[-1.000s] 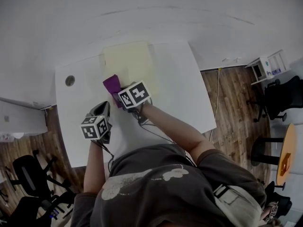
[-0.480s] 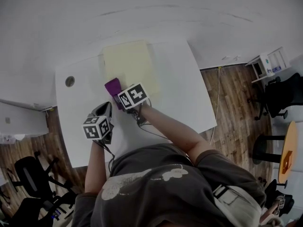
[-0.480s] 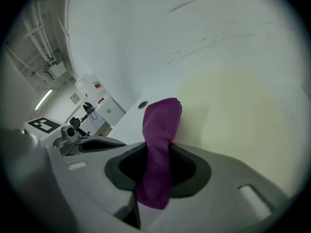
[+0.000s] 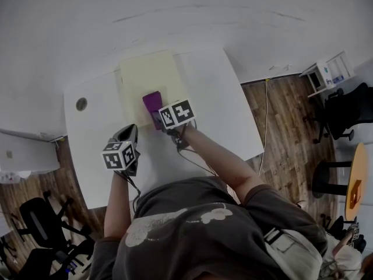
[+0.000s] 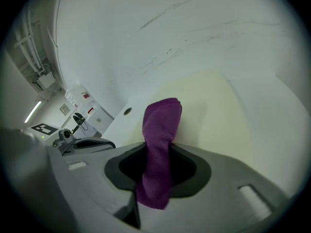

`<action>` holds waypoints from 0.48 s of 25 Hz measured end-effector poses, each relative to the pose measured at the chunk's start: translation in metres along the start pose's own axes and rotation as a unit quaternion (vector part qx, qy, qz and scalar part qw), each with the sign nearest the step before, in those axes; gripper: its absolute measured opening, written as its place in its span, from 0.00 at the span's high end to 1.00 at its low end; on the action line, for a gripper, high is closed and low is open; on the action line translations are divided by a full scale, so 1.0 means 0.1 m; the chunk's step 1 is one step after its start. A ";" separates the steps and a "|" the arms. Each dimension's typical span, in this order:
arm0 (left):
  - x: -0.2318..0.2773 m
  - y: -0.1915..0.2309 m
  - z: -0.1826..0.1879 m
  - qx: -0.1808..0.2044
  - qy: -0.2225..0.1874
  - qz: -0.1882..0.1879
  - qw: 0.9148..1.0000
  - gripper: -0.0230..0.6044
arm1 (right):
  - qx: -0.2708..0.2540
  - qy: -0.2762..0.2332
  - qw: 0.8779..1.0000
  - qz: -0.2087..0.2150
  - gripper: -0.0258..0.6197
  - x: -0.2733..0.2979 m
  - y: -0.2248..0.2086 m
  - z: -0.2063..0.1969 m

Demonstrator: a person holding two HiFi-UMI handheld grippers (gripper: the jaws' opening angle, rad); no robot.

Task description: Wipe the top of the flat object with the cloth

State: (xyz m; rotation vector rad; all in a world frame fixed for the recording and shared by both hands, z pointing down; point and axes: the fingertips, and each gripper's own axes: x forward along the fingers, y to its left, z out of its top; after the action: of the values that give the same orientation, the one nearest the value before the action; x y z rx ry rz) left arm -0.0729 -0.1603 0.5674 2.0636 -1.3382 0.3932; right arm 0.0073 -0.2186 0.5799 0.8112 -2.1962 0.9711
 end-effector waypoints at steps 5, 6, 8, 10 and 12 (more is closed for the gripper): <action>0.07 -0.02 -0.02 -0.001 0.006 0.001 1.000 0.97 | 0.020 -0.010 1.000 -0.020 0.78 -0.18 -0.28 -0.05; 0.08 -0.02 -0.03 0.000 0.008 0.003 1.000 0.97 | 0.024 -0.012 0.999 -0.024 0.78 -0.22 -0.34 -0.06; 0.11 -0.03 -0.04 0.002 0.012 0.008 1.000 0.97 | 0.033 -0.017 0.999 -0.032 0.78 -0.31 -0.47 -0.07; 0.13 -0.05 -0.05 0.002 0.017 0.012 1.000 0.97 | 0.040 -0.020 0.998 -0.039 0.78 -0.40 -0.60 -0.08; 0.14 -0.06 -0.07 0.000 0.019 0.016 1.000 0.97 | 0.045 -0.024 0.998 -0.046 0.78 -0.48 -0.72 -0.10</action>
State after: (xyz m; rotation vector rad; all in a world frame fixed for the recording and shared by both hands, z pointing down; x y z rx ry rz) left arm -0.0608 -0.1646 0.5784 2.0275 -1.3500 0.4445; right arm 0.0923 -0.2366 0.5813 0.9777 -2.1469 1.0199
